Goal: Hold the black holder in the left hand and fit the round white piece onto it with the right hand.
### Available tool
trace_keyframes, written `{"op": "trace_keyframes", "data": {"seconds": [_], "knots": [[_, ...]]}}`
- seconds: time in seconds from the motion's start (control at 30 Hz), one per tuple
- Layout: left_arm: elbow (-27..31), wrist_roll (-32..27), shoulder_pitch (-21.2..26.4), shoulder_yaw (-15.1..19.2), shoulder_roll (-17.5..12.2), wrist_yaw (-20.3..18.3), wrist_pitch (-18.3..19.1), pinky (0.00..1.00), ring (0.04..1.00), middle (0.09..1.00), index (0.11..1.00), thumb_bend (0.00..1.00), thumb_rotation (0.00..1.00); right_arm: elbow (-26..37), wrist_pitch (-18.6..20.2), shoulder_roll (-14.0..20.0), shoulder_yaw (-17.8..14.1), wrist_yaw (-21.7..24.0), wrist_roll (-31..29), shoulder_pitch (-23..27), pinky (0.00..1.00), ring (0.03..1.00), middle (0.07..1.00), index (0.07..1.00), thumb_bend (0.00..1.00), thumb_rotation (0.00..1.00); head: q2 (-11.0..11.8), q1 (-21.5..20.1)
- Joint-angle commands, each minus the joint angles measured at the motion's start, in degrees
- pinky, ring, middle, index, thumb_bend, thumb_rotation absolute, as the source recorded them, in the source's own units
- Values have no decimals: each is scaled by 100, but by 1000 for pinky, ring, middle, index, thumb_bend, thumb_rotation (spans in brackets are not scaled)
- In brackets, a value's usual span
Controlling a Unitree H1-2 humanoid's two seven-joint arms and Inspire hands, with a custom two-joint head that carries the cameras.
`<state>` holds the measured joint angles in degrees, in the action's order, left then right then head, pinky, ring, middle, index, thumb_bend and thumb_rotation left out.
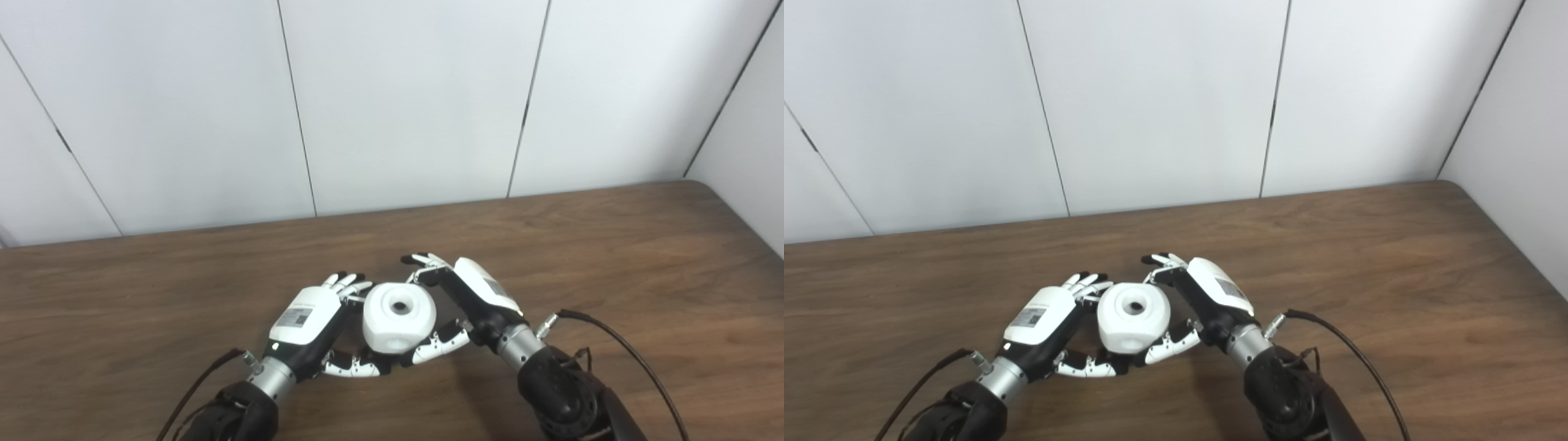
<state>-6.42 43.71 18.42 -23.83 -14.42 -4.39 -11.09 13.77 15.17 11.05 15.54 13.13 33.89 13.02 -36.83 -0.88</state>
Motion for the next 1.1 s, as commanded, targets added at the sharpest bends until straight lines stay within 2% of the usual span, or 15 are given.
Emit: {"op": "trace_keyframes", "data": {"seconds": [0.0,1.07], "knots": [[117,44,117,-103,113,76,-185,1000,951,881,481,517,52,85,-28,52,-17,-25,75,130,792,957,903,479,510,138,-4,1],[36,99,139,-150,226,134,-128,1000,955,884,481,516,54,429,189,135,97,300,427,181,803,958,900,479,511,140,6,40]]}}
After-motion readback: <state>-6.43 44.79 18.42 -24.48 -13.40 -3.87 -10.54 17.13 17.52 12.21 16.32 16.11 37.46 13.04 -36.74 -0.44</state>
